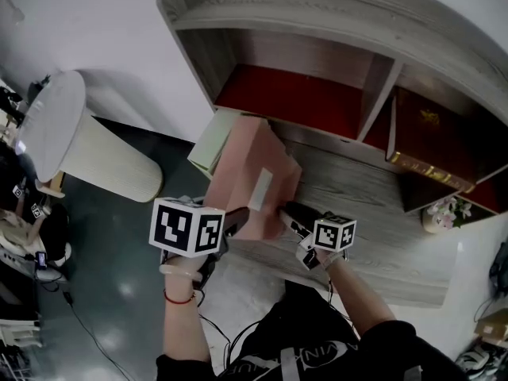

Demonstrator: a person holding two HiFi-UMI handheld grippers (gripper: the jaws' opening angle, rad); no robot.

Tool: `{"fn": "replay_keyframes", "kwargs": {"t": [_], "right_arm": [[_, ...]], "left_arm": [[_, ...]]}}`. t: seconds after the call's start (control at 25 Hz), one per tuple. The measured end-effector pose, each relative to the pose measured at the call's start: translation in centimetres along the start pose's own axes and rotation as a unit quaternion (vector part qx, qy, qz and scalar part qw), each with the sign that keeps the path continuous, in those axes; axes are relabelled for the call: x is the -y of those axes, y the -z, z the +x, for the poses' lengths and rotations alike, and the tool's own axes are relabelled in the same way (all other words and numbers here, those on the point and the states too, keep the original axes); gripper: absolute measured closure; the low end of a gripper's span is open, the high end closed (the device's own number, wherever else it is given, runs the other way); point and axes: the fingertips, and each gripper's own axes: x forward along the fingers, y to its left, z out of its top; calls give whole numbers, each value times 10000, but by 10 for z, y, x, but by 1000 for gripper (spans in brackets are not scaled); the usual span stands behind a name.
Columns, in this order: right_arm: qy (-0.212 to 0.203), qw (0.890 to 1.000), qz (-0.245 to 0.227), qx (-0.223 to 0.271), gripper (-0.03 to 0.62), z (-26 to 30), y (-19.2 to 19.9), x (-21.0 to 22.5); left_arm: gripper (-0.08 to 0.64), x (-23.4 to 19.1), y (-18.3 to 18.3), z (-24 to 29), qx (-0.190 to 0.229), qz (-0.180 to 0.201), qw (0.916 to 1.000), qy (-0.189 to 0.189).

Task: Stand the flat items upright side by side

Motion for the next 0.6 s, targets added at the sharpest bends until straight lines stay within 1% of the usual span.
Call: {"fn": "replay_keyframes", "kwargs": {"t": [0.04,0.08,0.16,0.2,0.28,0.36,0.4,0.48,0.52,0.6], "right_arm": [[-270,9994,-199,24,382,-1,-2,-13],[-533,9978,-406,5,351,-1,-2,-27],[-962,9913,-896,-73,257,-1,2,-53],[-1078,9867,-1215,-107,222,0,4,-64],[-1141,9750,-1896,-197,118,3,11,-82],[-1061,9620,-2492,-346,83,8,20,-90],[-962,9550,-2772,-446,64,12,25,-91],[-656,9403,-3279,-626,46,21,32,-86],[-485,9346,-3460,-671,44,26,33,-82],[-147,9294,-3625,-677,48,36,29,-73]], "left_arm": [[268,0,1,0,-56,-11,10000,-10],[268,0,1,0,-72,-31,10000,-18],[267,-2,-2,3,-47,-73,10000,-36],[267,-2,-4,4,-37,-74,10000,-48],[267,-1,-9,7,-33,-26,10000,-89],[267,-2,-15,9,-13,27,9998,-172],[267,-2,-19,10,8,45,9997,-233],[267,-4,-25,12,47,88,9993,-362],[267,-4,-27,12,53,111,9991,-411],[262,-5,-31,14,51,155,9988,-467]]}}
